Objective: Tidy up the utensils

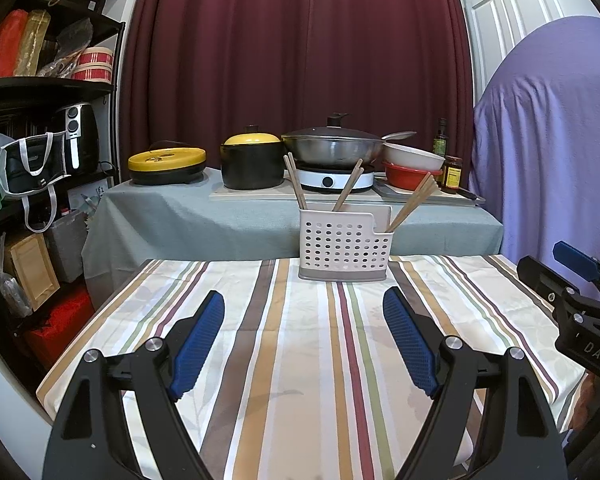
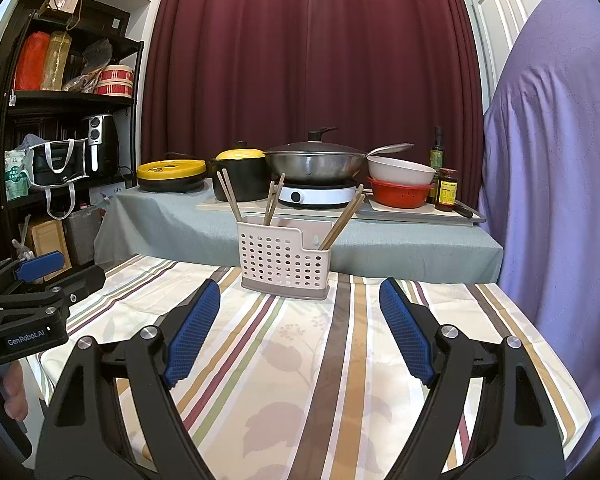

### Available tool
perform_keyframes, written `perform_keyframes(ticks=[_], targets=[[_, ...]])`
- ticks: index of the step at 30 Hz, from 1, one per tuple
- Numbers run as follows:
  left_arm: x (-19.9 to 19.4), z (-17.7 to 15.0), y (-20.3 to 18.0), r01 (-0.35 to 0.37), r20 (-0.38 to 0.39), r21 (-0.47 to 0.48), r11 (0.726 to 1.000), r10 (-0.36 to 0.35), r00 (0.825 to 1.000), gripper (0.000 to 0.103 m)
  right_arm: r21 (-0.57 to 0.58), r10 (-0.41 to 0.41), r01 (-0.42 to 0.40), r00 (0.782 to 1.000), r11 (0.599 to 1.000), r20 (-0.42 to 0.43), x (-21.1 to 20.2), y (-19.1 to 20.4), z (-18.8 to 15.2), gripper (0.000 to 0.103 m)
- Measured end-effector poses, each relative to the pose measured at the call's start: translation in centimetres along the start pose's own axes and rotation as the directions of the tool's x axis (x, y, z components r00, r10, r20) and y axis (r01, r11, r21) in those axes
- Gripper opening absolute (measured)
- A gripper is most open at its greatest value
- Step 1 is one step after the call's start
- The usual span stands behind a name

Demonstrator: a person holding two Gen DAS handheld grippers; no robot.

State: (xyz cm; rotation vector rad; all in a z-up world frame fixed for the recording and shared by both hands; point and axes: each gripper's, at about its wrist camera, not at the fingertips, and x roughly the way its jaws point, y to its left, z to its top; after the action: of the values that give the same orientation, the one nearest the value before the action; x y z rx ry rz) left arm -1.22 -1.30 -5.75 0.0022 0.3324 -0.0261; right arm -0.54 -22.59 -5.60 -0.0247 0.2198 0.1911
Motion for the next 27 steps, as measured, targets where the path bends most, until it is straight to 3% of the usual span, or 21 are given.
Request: perform_keyframes(ticks=[27], targets=[[-0.20,0.10,-0.30,0.020,0.022,-0.006,1.000,-0.020,1.000,0.079,-0.002,0.000,0.000,1.000,1.000,0.000,-0.01,0.07,0.02,0.080]])
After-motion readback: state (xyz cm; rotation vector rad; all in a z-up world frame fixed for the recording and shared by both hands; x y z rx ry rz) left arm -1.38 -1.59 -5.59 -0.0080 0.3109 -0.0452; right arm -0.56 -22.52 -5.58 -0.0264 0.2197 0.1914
